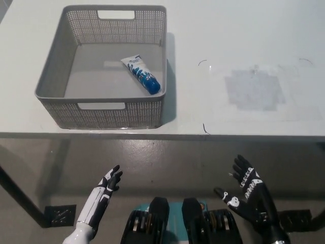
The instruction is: Use the right hand to pick up a shampoo and place it into a container on the left side
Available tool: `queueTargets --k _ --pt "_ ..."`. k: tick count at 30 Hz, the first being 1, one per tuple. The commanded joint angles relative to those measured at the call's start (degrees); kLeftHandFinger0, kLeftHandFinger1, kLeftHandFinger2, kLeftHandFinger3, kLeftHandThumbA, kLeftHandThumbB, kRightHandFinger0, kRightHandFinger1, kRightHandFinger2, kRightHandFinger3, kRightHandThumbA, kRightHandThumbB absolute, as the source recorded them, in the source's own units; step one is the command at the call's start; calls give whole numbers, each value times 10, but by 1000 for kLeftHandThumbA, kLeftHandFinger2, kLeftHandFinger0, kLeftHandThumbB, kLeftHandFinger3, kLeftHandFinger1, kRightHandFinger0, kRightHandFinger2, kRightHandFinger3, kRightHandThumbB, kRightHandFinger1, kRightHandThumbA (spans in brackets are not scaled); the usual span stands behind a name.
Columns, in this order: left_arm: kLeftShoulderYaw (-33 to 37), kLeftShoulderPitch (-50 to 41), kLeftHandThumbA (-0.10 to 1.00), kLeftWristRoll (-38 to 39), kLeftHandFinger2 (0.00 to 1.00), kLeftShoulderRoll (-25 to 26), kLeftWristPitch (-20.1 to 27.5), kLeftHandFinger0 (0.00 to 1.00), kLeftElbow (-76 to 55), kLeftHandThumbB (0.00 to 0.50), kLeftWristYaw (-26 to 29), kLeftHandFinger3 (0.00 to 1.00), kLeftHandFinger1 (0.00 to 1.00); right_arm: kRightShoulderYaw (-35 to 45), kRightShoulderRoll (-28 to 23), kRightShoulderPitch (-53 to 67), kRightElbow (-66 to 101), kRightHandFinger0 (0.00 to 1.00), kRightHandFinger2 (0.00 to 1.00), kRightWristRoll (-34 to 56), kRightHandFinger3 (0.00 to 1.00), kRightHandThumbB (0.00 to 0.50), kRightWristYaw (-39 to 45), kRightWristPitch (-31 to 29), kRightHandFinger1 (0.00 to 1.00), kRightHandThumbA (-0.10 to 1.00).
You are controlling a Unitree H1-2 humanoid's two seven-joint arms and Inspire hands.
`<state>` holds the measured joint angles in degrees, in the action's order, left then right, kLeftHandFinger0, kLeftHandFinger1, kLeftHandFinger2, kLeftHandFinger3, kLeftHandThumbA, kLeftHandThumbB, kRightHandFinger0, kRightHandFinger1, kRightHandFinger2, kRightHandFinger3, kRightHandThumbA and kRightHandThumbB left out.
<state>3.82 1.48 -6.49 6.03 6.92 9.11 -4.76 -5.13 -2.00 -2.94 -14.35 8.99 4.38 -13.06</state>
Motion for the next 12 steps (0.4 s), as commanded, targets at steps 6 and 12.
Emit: queueTargets --k 6,12 --pt "-7 6 1000 10 1000 0 11 1000 -25 190 2 1000 1000 9 13 -20 0 1000 1000 19 1000 268 27 -25 1000 976" --pt "-10 11 1000 10 1000 0 19 1000 -17 206 5 1000 1000 7 10 -26 -2 1000 1000 8 1000 273 27 -22 1000 964"
